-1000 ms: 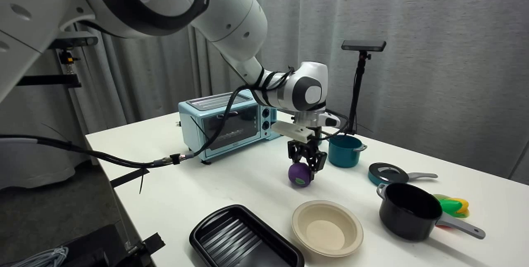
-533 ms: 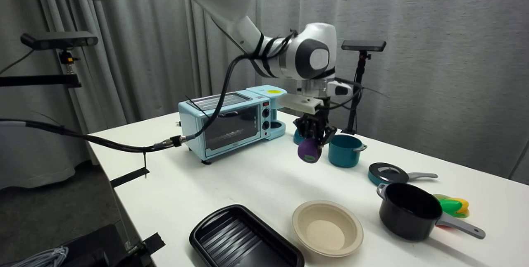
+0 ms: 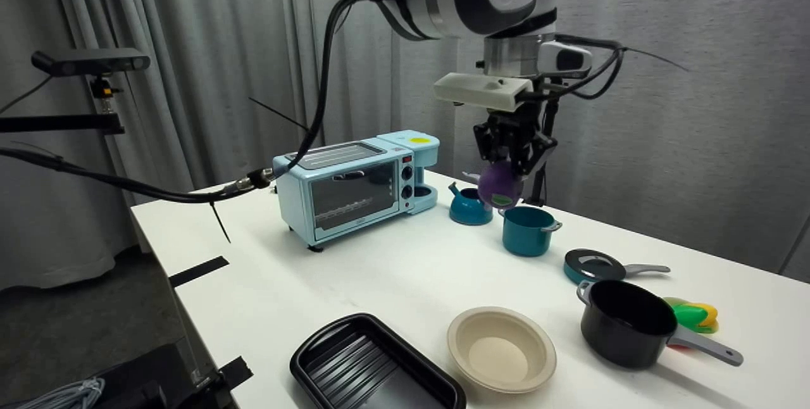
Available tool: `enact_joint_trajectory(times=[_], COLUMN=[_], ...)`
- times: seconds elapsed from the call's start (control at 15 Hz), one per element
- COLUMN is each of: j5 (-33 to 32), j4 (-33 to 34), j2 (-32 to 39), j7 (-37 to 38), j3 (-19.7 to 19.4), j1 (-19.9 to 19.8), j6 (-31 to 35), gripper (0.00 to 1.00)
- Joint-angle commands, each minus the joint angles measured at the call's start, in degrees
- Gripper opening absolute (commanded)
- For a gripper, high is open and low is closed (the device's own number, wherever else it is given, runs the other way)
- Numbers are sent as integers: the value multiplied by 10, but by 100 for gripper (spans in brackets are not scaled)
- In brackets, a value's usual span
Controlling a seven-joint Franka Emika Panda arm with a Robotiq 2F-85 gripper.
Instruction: Pick up the purple toy from the table and put it in the bowl.
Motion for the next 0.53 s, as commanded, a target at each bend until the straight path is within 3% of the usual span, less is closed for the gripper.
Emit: enact_joint_trajectory(times=[0.0, 0.47], j5=[40, 14], j4=[-7, 6], j2=[-4, 81], j7=[-57, -39], j3=[-17, -16], j1=[-34, -26], j6=[16, 66], gripper=[7, 7])
